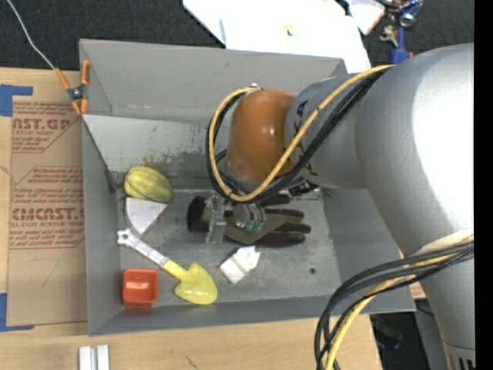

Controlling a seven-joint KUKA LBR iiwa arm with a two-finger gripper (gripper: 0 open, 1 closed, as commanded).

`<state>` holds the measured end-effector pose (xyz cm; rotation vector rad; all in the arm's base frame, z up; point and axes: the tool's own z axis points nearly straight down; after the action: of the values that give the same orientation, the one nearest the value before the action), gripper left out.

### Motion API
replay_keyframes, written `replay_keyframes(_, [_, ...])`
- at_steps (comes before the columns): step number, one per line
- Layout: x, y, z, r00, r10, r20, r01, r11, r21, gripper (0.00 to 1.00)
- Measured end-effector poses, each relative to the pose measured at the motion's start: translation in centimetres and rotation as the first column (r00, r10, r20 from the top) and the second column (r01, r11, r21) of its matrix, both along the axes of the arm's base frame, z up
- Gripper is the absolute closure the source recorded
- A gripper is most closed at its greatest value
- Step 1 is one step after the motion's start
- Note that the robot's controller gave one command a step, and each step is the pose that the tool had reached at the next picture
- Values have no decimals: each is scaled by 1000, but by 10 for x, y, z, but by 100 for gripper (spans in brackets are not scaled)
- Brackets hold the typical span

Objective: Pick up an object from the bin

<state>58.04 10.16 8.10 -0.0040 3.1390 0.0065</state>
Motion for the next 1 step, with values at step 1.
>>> replay_keyframes(1, [0, 0, 0, 1000, 0, 0, 0, 1000, 0, 100])
